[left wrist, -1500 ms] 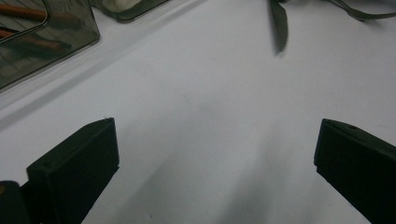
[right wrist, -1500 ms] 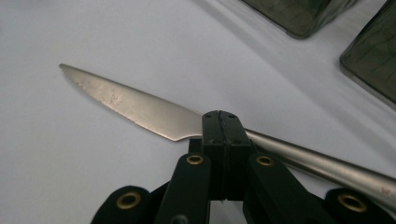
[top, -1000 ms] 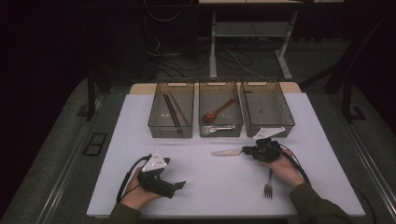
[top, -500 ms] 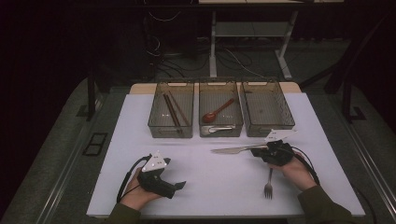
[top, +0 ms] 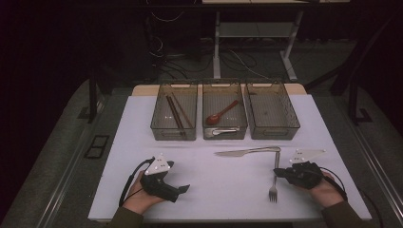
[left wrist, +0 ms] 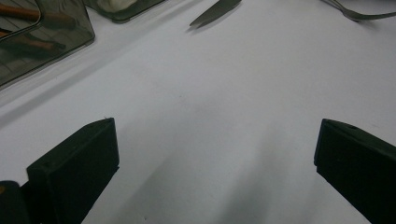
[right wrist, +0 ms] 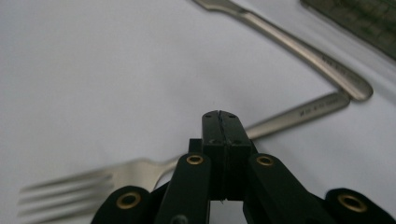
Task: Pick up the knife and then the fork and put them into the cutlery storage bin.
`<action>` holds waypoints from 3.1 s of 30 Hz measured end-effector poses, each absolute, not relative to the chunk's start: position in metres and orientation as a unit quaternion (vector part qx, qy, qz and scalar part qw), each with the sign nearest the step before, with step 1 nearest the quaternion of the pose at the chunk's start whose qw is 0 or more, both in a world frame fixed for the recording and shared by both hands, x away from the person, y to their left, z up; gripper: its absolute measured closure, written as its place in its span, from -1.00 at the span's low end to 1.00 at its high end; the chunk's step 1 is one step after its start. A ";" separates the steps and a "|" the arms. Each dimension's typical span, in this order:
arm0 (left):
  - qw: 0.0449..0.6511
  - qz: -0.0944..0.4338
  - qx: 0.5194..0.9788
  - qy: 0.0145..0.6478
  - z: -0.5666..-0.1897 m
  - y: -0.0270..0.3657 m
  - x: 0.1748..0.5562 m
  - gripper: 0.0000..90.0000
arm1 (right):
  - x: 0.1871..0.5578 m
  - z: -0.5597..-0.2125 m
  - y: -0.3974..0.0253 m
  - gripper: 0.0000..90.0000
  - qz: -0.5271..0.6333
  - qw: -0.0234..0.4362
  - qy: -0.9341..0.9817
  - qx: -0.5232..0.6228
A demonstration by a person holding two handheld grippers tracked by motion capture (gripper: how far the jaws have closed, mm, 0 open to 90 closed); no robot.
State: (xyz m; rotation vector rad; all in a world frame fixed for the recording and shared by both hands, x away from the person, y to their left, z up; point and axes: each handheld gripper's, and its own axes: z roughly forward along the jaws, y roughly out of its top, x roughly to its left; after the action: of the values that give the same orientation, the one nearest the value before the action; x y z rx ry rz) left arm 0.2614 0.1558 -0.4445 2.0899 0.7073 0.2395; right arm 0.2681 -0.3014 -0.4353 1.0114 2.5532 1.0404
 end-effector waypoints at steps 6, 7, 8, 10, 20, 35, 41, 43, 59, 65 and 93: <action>0.444 0.096 0.844 0.286 -0.445 0.155 0.262 -1.00 | 0.252 -0.440 -0.309 0.99 0.345 0.090 0.871 0.339; 0.443 0.095 0.844 0.285 -0.445 0.154 0.262 -1.00 | 0.251 -0.441 -0.308 0.99 0.345 0.090 0.872 0.335; 0.443 0.095 0.845 0.285 -0.445 0.154 0.262 -1.00 | 0.250 -0.441 -0.307 0.99 0.343 0.088 0.874 0.332; 0.443 0.096 0.845 0.284 -0.445 0.154 0.261 -1.00 | 0.250 -0.443 -0.303 0.99 0.340 0.086 0.878 0.327; 0.443 0.095 0.846 0.283 -0.445 0.154 0.262 -1.00 | 0.251 -0.445 -0.296 0.99 0.339 0.078 0.882 0.319; 0.443 0.093 0.846 0.282 -0.446 0.154 0.262 -1.00 | 0.273 -0.445 -0.271 0.99 0.351 0.078 0.882 0.305; 0.442 0.091 0.846 0.282 -0.446 0.153 0.262 -1.00 | 0.281 -0.446 -0.264 0.99 0.357 0.073 0.880 0.304; 0.442 0.091 0.846 0.283 -0.446 0.153 0.262 -1.00 | 0.284 -0.447 -0.260 0.99 0.360 0.075 0.880 0.302; 0.443 0.091 0.847 0.281 -0.446 0.153 0.262 -1.00 | 0.315 -0.448 -0.235 0.99 0.364 0.086 0.876 0.306; 0.443 0.091 0.847 0.281 -0.446 0.153 0.262 -1.00 | 0.327 -0.448 -0.226 0.99 0.364 0.091 0.874 0.309; 0.442 0.085 0.849 0.276 -0.446 0.152 0.262 -1.00 | 0.354 -0.446 -0.292 0.99 0.331 0.135 0.846 0.396</action>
State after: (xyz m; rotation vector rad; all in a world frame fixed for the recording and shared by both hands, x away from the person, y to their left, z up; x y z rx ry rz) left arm 0.2617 0.1519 -0.4464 2.1066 0.6850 0.2118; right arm 0.3538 -0.2918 -0.4462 1.1470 2.4506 0.9599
